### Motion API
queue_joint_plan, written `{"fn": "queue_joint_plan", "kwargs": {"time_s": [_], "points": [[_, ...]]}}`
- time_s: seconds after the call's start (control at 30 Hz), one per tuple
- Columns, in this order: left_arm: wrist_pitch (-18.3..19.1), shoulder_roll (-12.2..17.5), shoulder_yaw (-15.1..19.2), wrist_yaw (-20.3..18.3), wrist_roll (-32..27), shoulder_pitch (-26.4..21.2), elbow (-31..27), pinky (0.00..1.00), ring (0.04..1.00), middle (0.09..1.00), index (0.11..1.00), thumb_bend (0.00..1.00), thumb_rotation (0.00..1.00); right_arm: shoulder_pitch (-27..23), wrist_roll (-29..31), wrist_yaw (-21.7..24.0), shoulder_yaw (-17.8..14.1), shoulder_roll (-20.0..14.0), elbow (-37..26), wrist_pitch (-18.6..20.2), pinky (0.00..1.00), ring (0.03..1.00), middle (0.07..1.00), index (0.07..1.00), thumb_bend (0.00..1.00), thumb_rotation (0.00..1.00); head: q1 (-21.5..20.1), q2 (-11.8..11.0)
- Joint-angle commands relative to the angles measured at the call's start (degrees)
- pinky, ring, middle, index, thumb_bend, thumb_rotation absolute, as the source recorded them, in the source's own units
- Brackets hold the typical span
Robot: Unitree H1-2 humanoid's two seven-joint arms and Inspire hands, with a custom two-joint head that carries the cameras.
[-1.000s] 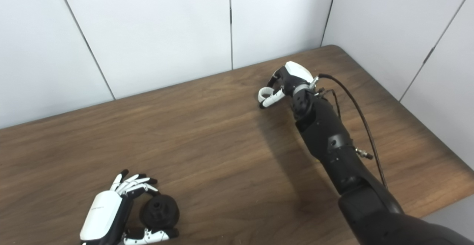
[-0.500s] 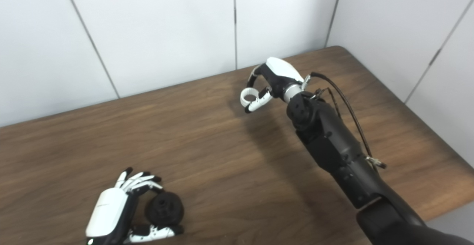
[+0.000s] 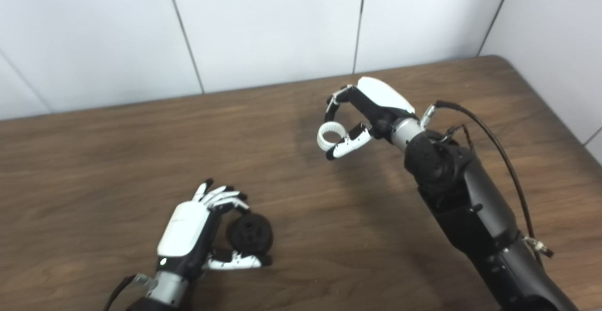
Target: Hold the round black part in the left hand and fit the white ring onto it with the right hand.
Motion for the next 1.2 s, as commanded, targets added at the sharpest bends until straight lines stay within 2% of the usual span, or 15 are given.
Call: {"fn": "queue_joint_plan", "kwargs": {"time_s": [0.0,0.2,0.37,0.6,0.83,1.17], "points": [[1.63,-0.06,-1.34,-2.50,1.83,0.77,0.09,1.00,0.866,0.764,0.486,0.52,0.06,-0.49,-1.39,2.20,-1.48,1.52,-3.57,0.11,0.94,0.914,0.799,0.483,0.52,0.14,0.23,0.39],[2.70,-0.28,-1.99,-2.65,1.52,0.41,-0.43,1.00,0.868,0.765,0.486,0.52,0.06,0.56,-5.76,9.67,-1.51,6.12,-8.23,0.09,0.86,0.906,0.793,0.483,0.52,0.14,1.04,1.39],[3.66,-0.34,-2.45,-2.90,1.80,0.21,-1.05,1.00,0.867,0.763,0.486,0.52,0.06,2.39,-6.94,13.41,-1.40,10.25,-10.77,0.10,0.86,0.924,0.806,0.483,0.52,0.13,1.41,2.02],[4.49,-0.43,-3.14,-2.67,2.34,0.03,-1.29,1.00,0.869,0.764,0.486,0.52,0.06,4.58,-7.01,12.69,2.68,12.06,-12.37,-0.12,0.90,0.922,0.803,0.483,0.52,0.13,2.06,2.55],[4.78,-0.68,-3.43,-2.45,2.77,-0.09,-1.11,1.00,0.870,0.764,0.487,0.52,0.06,6.07,-7.29,13.24,3.81,14.14,-12.60,0.07,0.93,0.939,0.812,0.483,0.52,0.13,2.25,2.83],[5.43,-1.02,-3.79,-2.90,3.35,-0.26,-1.24,1.00,0.875,0.766,0.488,0.52,0.06,7.47,-7.24,11.63,6.25,14.99,-11.39,-0.41,0.91,0.931,0.810,0.482,0.52,0.13,2.79,3.14]]}}
